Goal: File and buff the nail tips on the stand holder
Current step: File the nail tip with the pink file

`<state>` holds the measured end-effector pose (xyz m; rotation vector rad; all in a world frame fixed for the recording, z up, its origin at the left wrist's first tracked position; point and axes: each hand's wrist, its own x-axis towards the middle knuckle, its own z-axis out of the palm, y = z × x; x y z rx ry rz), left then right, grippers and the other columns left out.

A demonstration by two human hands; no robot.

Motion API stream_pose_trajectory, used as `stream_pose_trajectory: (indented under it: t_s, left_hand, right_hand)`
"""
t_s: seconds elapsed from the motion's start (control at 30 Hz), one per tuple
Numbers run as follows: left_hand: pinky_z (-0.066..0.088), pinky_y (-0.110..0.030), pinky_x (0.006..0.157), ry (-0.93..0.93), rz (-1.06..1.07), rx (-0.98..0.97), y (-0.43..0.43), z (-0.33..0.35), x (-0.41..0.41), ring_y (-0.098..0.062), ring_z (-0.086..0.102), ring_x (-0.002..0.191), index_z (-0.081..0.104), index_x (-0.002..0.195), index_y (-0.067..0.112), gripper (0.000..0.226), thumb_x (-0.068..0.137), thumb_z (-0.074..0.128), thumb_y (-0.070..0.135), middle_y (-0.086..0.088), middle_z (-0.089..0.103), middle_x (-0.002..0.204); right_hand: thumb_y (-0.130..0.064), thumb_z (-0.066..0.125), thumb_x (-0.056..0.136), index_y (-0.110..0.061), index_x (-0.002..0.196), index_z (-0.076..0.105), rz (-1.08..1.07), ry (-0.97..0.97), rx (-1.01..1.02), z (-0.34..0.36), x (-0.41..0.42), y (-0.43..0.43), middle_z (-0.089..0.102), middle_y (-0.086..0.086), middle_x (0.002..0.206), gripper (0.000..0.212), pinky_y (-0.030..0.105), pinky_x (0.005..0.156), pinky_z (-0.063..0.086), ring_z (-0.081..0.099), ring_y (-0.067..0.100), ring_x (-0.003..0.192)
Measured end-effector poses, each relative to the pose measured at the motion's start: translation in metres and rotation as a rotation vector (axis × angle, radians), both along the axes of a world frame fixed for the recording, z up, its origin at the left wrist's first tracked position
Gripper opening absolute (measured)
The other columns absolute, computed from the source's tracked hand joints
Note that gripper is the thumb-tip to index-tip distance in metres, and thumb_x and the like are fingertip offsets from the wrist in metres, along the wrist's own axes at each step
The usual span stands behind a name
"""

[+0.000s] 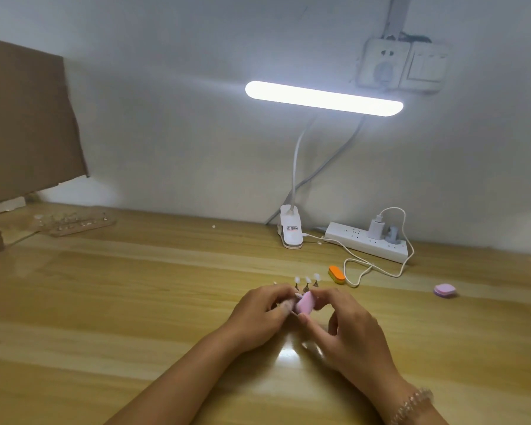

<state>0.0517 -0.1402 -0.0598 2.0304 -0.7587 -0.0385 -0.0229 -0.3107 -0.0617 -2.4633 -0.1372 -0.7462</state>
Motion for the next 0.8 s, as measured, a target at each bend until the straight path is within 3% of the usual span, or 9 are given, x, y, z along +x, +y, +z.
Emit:
stream_pose_trajectory:
  t_s: [0.13,0.27,0.37,0.5,0.6,0.73,0.8]
  left_hand:
    - [0.044,-0.024,0.063,0.024,-0.002,-0.031,0.0009,0.003,-0.0002,0.005,0.052,0.055,0.066,0.087,0.033,0.031,0.098,0.052,0.008,0.018,0.061,0.073]
    - [0.048,-0.032,0.066,0.036,-0.011,-0.042,0.0001,0.0014,-0.0003,0.0,0.054,0.063,0.068,0.087,0.032,0.025,0.099,0.056,0.014,0.02,0.062,0.074]
    - [0.05,-0.034,0.07,0.038,-0.013,-0.034,-0.0009,0.0015,-0.001,-0.002,0.06,0.073,0.071,0.093,0.03,0.019,0.099,0.056,0.019,0.02,0.067,0.08]
    - [0.051,-0.039,0.083,0.0,-0.008,0.03,0.0,0.0011,-0.0009,-0.01,0.062,0.088,0.069,0.095,0.035,0.019,0.099,0.054,0.025,0.019,0.067,0.086]
    - [0.051,-0.042,0.086,-0.003,-0.011,0.043,-0.0004,0.0024,-0.0013,-0.016,0.063,0.088,0.068,0.092,0.035,0.018,0.099,0.053,0.028,0.017,0.067,0.083]
    - [0.05,-0.045,0.086,0.002,-0.028,0.042,0.0002,0.0046,-0.0027,-0.019,0.064,0.092,0.072,0.096,0.027,0.025,0.094,0.048,0.034,0.008,0.072,0.091]
    - [0.049,-0.045,0.088,0.002,-0.026,0.058,0.0006,0.0037,-0.0003,-0.018,0.065,0.094,0.074,0.101,0.024,0.022,0.099,0.052,0.027,0.008,0.073,0.094]
  right_hand:
    - [-0.054,0.066,0.075,-0.04,0.1,0.059,0.002,-0.003,0.043,0.001,-0.001,0.0035,0.062,-0.025,0.089,0.03,0.031,0.057,0.05,0.056,0.009,0.056]
    - [-0.052,0.07,0.075,-0.04,0.097,0.057,0.013,0.038,0.087,0.0019,0.0001,0.0019,0.063,-0.028,0.093,0.029,0.031,0.061,0.052,0.059,0.01,0.058]
    - [-0.04,0.075,0.074,-0.041,0.097,0.055,-0.023,0.029,0.131,0.0017,0.0001,-0.0009,0.062,-0.027,0.092,0.03,0.035,0.061,0.053,0.06,0.01,0.057]
    - [-0.034,0.078,0.075,-0.039,0.106,0.053,0.034,0.046,0.068,0.0042,-0.004,0.0043,0.061,-0.025,0.099,0.04,0.036,0.06,0.053,0.061,0.009,0.06]
    - [-0.032,0.079,0.075,-0.038,0.102,0.053,-0.017,0.043,0.098,0.0044,-0.0012,0.0009,0.062,-0.024,0.097,0.038,0.039,0.063,0.053,0.06,0.009,0.06]
    - [-0.044,0.073,0.073,-0.04,0.094,0.05,0.048,0.087,0.024,0.0038,-0.0053,0.004,0.061,-0.027,0.096,0.031,0.024,0.059,0.047,0.056,-0.003,0.065]
    - [-0.042,0.076,0.073,-0.038,0.094,0.051,0.035,0.082,0.061,0.0046,-0.0035,0.0037,0.062,-0.025,0.097,0.032,0.026,0.06,0.047,0.056,-0.002,0.065]
